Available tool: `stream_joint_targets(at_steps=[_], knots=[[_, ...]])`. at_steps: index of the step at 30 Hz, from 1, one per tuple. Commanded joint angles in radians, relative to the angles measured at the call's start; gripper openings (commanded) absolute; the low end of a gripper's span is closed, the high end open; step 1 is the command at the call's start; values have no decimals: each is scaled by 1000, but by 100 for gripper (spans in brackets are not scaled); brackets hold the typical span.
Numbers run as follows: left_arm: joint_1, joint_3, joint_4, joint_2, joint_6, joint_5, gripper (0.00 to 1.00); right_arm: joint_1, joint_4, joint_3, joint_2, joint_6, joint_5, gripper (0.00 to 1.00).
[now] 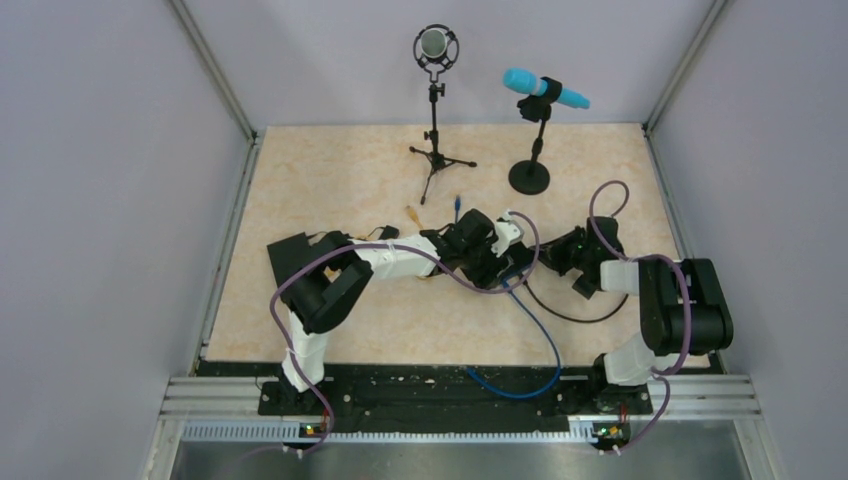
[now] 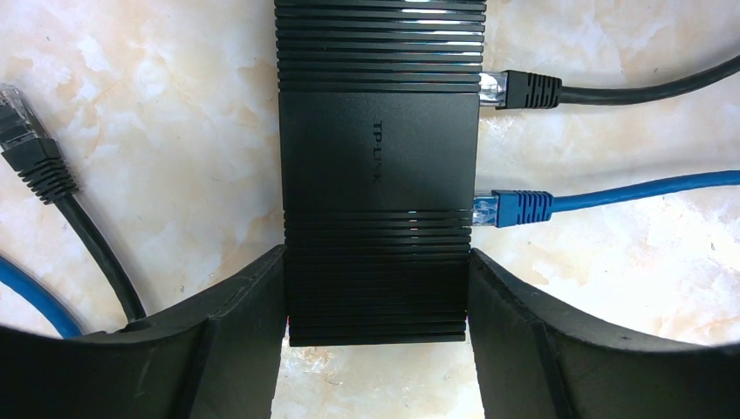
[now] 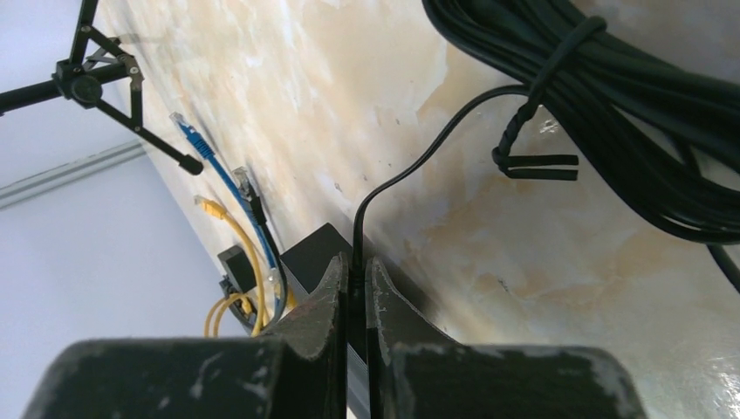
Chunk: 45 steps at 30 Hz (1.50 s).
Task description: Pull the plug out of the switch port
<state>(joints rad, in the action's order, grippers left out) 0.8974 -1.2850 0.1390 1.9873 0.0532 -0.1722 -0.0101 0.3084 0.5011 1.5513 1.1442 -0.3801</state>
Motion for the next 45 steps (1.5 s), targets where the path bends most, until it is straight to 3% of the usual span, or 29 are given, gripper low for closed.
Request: stream_joint_targets(at_steps=[1, 6, 11, 17, 37, 42, 45], knots=[[-2, 39, 165, 27, -30, -21, 47, 37, 147, 19, -2, 30, -59, 0], [-2, 45, 162, 20, -24, -14, 47, 45, 225, -29, -51, 87, -16, 0], [-2, 60, 137, 26, -38, -26, 47, 49, -4, 67, -56, 5, 12, 0], [-2, 78, 118, 15, -48, -10, 46, 54, -157, 133, -38, -16, 24, 0], [-2, 78, 122, 18, -51, -23, 45, 57, 158, 0, -35, 58, -41, 0], [-2, 82, 121, 20, -51, -27, 45, 58, -35, 77, -12, 22, -16, 0], [-2, 82, 120, 18, -50, -25, 45, 58, -46, 83, -12, 4, -12, 0]])
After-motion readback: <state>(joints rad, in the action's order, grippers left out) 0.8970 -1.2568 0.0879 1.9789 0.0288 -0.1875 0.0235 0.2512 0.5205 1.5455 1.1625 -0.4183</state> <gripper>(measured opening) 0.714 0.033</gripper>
